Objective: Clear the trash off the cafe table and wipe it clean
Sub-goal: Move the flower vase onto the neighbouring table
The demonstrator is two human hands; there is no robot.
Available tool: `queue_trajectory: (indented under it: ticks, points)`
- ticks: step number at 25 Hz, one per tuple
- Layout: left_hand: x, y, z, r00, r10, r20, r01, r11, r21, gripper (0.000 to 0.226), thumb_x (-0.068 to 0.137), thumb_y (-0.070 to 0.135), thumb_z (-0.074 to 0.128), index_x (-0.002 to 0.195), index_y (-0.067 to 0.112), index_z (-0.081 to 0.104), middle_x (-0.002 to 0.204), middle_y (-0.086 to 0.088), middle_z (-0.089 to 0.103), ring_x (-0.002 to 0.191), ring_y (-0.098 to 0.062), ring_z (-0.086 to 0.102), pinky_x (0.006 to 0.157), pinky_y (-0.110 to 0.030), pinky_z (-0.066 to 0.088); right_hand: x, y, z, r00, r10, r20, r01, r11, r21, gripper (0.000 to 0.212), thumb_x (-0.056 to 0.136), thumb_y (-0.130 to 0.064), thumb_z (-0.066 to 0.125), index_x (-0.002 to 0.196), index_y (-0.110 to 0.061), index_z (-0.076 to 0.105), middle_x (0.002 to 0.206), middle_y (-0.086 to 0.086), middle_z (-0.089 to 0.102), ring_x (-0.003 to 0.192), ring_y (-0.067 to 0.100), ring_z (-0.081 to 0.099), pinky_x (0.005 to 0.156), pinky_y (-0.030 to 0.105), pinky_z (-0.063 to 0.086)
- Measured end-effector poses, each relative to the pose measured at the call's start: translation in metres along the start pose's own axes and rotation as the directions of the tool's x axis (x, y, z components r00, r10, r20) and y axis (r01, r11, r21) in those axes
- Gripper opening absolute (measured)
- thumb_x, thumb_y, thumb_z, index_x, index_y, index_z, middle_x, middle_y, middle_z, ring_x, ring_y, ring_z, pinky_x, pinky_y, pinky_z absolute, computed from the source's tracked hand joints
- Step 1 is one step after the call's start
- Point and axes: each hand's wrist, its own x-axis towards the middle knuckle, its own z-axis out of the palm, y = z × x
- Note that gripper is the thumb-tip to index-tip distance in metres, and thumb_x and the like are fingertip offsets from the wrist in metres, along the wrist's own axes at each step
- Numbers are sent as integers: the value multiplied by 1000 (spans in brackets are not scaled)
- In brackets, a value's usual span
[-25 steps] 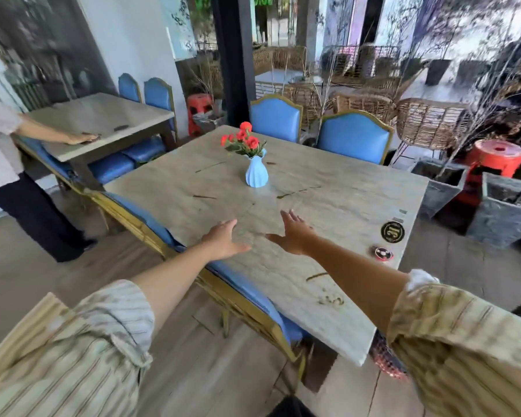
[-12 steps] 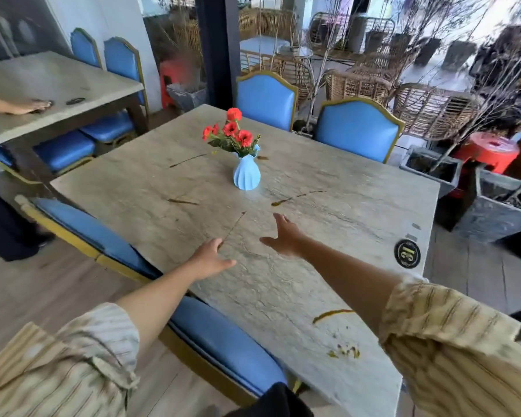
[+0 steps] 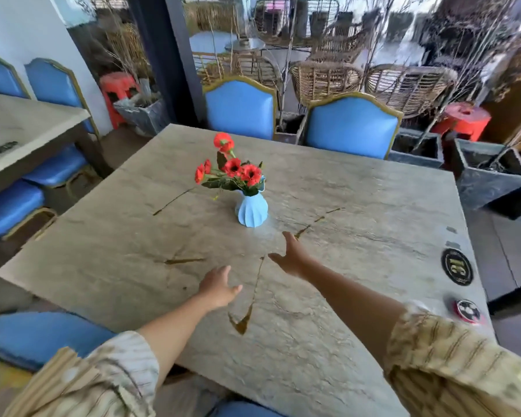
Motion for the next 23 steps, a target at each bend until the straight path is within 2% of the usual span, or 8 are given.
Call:
queue_trajectory:
  ticks: [2, 6, 9, 13, 15, 17, 20, 23]
  points:
    - [24, -10, -7, 997, 77, 21, -78, 994, 77, 72, 91, 47, 53, 148, 15, 24, 153, -9, 27, 141, -26, 25, 115, -37, 24, 21, -14, 10, 998, 55, -40, -54, 998, 28, 80, 88, -35, 65, 149, -10, 20, 149, 16, 37, 132, 33, 41, 106, 40, 37]
    - [77, -31, -23, 983, 183, 19, -182, 952, 245, 73, 90, 50, 51, 148, 15, 23, 155, -9, 24, 144, -28, 17, 118, -44, 13, 67, -45, 25, 979, 170, -109, -161, 983, 92, 76, 84, -33, 69, 144, -13, 27, 134, 14, 52, 112, 32, 57, 88, 38, 46]
    - [111, -37, -36, 958, 283, -45, -246, 891, 382, 77, 88, 54, 50, 149, 16, 22, 157, -6, 20, 147, -28, 6, 117, -52, -1, 101, -59, 33, 957, 207, -203, -176, 972, 158, 74, 69, -39, 76, 130, -16, 41, 119, 5, 58, 110, 29, 57, 82, 35, 45]
    - [151, -47, -46, 941, 328, -79, -269, 873, 407, 85, 87, 65, 42, 150, 14, 17, 160, -9, 9, 148, -28, 1, 118, -54, -1, 151, -65, 53, 930, 258, -262, -196, 951, 239, 68, 58, -53, 69, 110, -16, 48, 96, -1, 57, 93, 24, 59, 76, 37, 49]
    - [168, -50, -49, 945, 319, -72, -266, 878, 398, 90, 85, 72, 37, 151, 15, 13, 161, -9, 4, 148, -27, 0, 117, -56, 0, 161, -68, 61, 908, 284, -307, -213, 946, 245, 88, 46, -64, 66, 118, -16, 49, 103, 1, 59, 102, 24, 59, 80, 38, 52]
    - [178, -51, -50, 942, 327, -73, -271, 873, 406, 93, 83, 76, 31, 152, 17, 11, 161, -6, 0, 148, -26, -4, 115, -58, 1, 162, -73, 66, 893, 284, -348, -197, 944, 266, 101, 47, -59, 77, 131, -17, 41, 119, 0, 52, 115, 20, 48, 93, 40, 47]
    - [180, -51, -48, 936, 340, -88, -278, 871, 404, 92, 83, 77, 27, 152, 18, 9, 161, -7, -2, 148, -26, -6, 116, -58, 3, 164, -75, 69, 873, 296, -387, -139, 912, 385, 90, 59, -49, 78, 133, -16, 38, 120, 2, 48, 113, 20, 45, 97, 40, 43]
    - [176, -48, -46, 940, 326, -99, -266, 884, 385, 92, 84, 76, 27, 152, 18, 9, 161, -7, -4, 148, -27, -8, 116, -58, 5, 163, -69, 74, 869, 312, -384, -163, 913, 373, 85, 50, -54, 77, 118, -13, 47, 104, 0, 47, 103, 19, 50, 86, 35, 49]
